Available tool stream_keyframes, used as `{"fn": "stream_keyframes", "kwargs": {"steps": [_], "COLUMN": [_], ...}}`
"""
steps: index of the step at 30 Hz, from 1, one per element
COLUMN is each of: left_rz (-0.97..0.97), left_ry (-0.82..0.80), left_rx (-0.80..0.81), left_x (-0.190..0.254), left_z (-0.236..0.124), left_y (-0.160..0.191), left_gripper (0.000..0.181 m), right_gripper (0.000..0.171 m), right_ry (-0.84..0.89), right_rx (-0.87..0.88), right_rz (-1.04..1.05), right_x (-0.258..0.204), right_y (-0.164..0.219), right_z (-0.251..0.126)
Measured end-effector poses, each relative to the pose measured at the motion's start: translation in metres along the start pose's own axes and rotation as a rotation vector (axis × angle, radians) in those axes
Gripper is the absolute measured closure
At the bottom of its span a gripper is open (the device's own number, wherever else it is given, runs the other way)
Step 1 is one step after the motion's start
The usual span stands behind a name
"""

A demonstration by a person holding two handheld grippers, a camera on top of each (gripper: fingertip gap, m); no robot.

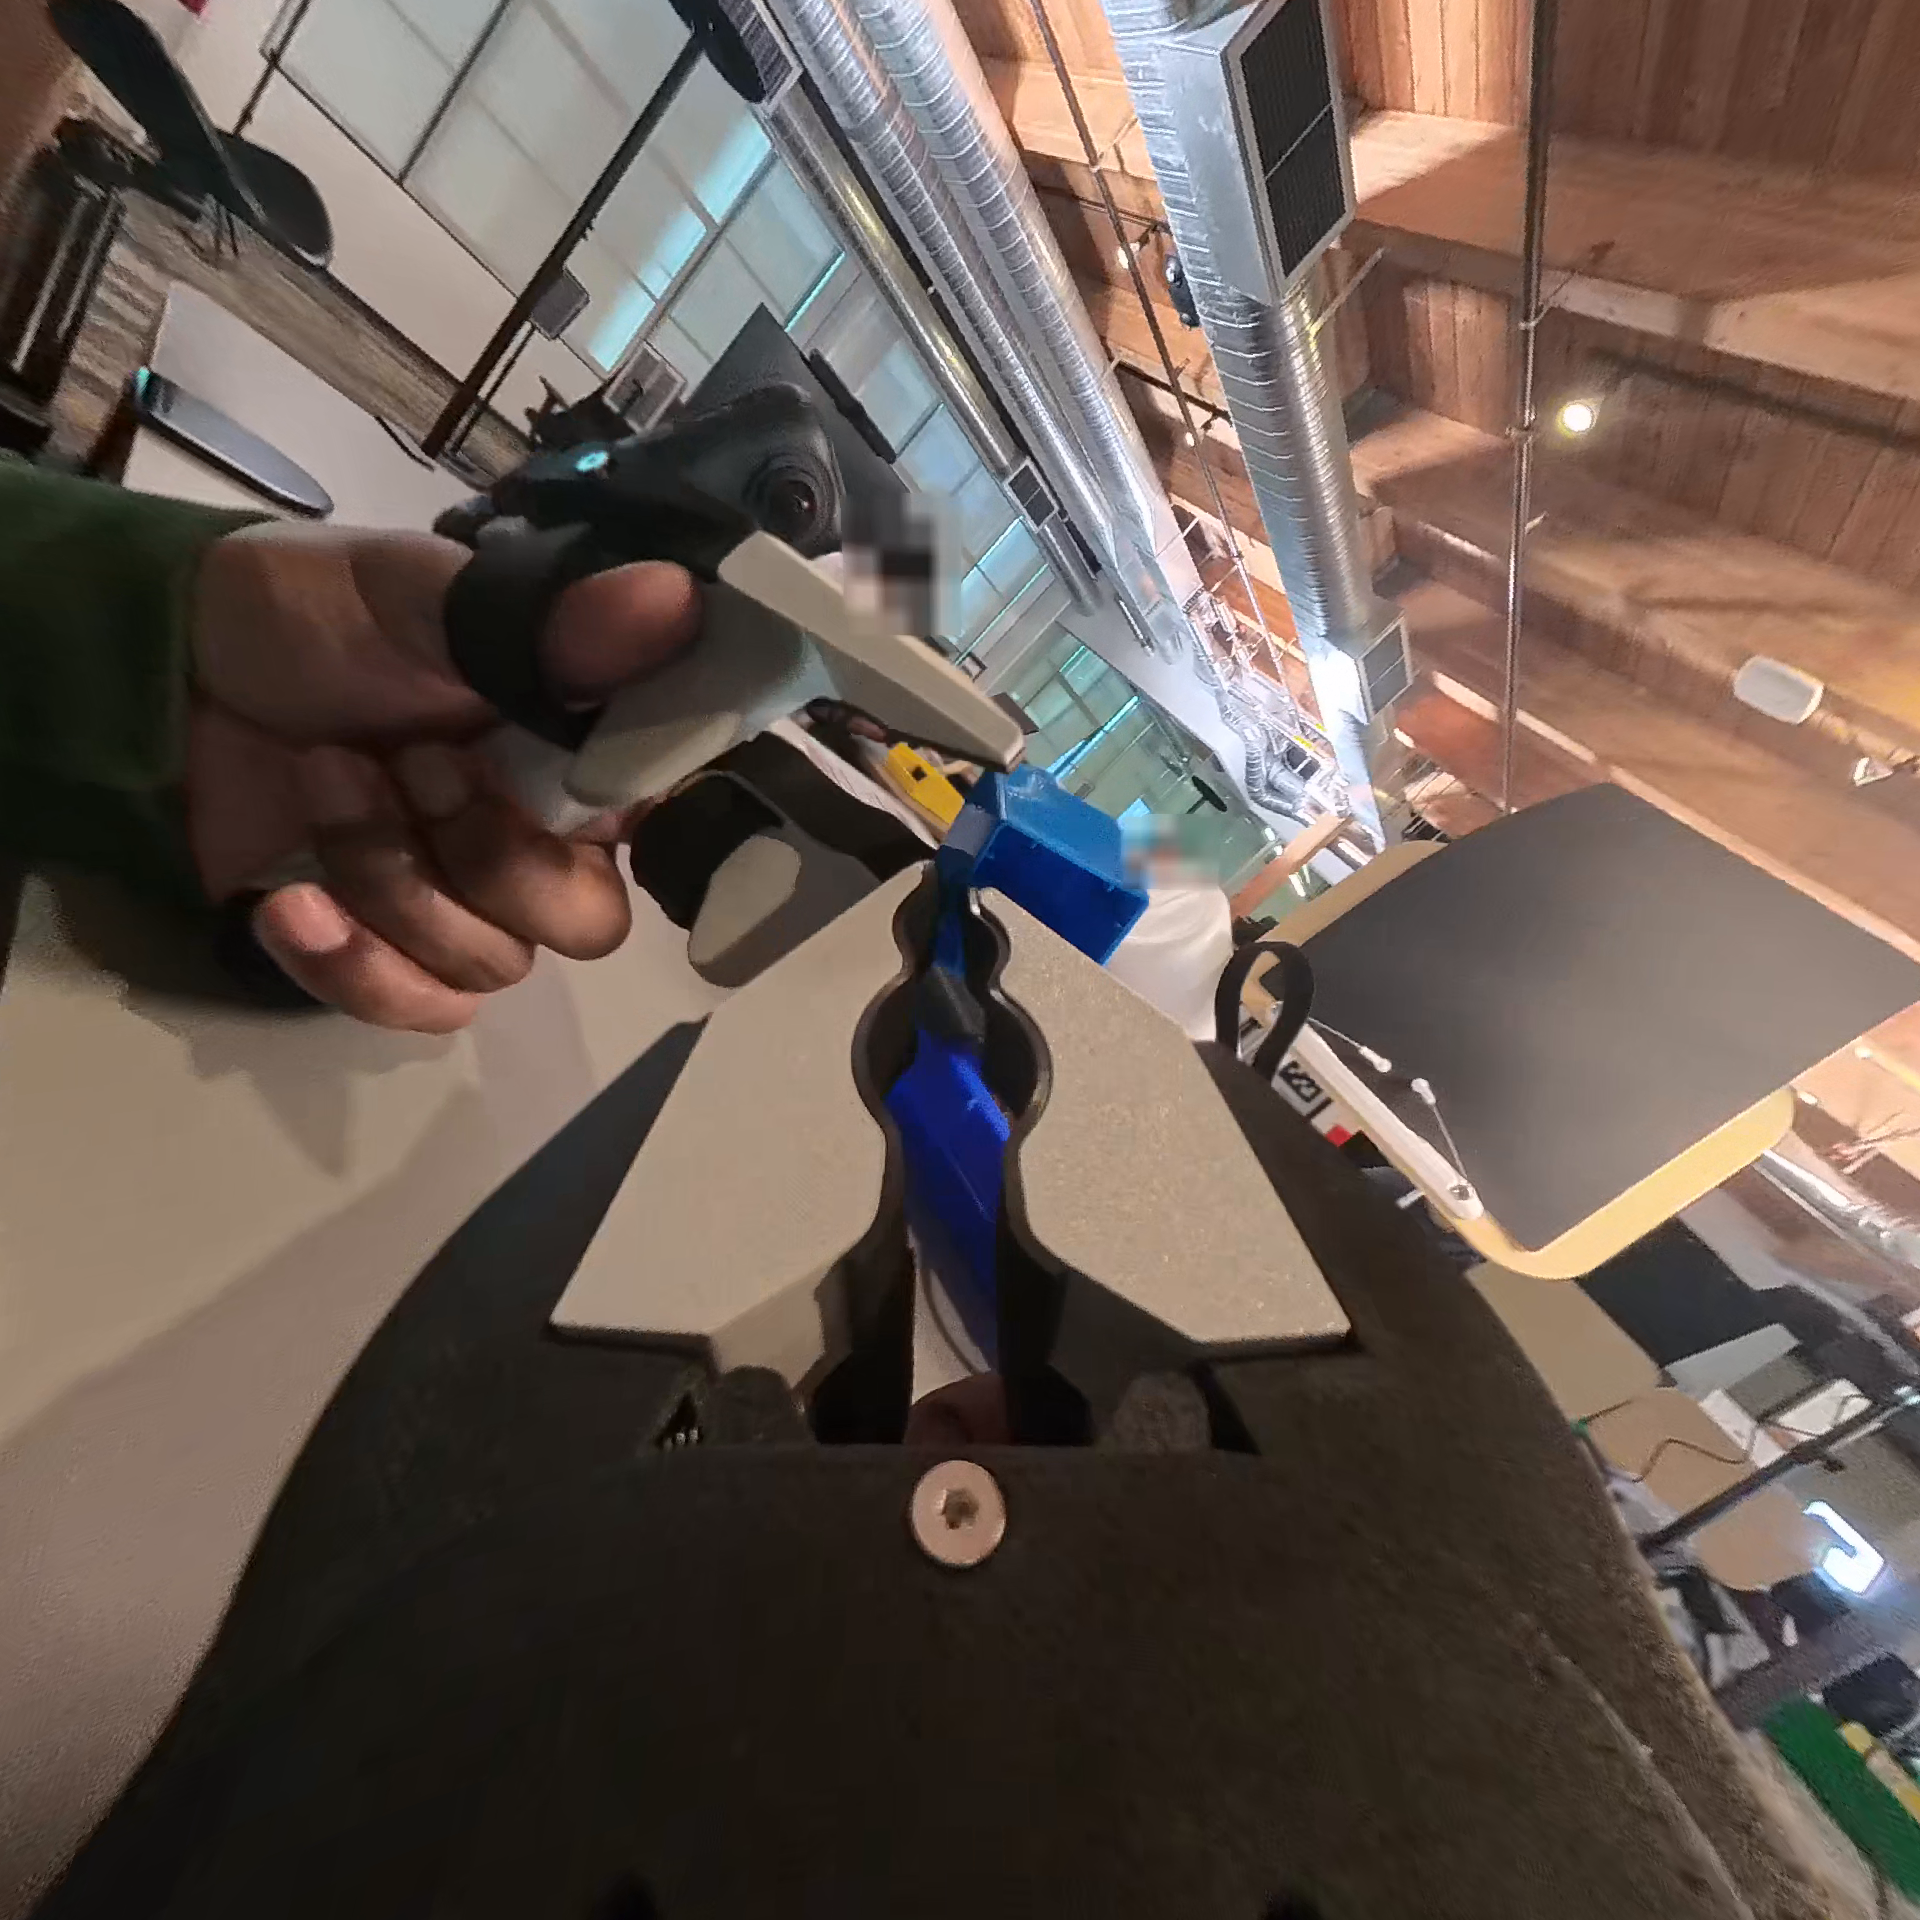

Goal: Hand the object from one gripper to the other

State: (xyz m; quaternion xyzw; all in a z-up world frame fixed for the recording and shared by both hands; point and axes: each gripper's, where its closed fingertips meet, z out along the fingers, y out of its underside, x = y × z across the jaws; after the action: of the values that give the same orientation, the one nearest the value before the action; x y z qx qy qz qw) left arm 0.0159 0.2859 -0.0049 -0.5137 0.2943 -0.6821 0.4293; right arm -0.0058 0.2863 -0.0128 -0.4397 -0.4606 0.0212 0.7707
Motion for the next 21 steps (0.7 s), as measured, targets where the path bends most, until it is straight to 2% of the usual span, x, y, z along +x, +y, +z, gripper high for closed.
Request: {"fn": "stream_keyframes", "kwargs": {"steps": [3,6,9,13,21], "left_rz": [-0.073,-0.102,-0.094,-0.043,0.073], "left_ry": [0.019,0.018,0.032,0.005,-0.015], "left_rx": [0.009,0.031,0.035,0.074,0.081], "left_x": [-0.002,-0.006,-0.004,-0.005,0.0], "left_z": [-0.002,-0.005,-0.007,-0.011,-0.009], "left_y": [-0.002,-0.005,-0.006,-0.013,-0.014], "left_gripper": [0.125,0.139,0.14,0.141,0.141], "right_gripper": [0.167,0.167,0.166,0.16,0.147], "right_ry": [0.007,0.005,-0.003,-0.052,-0.28], "right_rx": [-0.013,-0.022,-0.016,0.008,0.015], "right_rz": [-0.061,-0.101,-0.077,0.058,0.528], "right_x": [-0.003,-0.007,-0.007,-0.007,-0.012], "right_y": [0.002,0.004,0.003,-0.001,-0.003], "right_z": [0.002,0.003,0.003,0.001,-0.003]}}
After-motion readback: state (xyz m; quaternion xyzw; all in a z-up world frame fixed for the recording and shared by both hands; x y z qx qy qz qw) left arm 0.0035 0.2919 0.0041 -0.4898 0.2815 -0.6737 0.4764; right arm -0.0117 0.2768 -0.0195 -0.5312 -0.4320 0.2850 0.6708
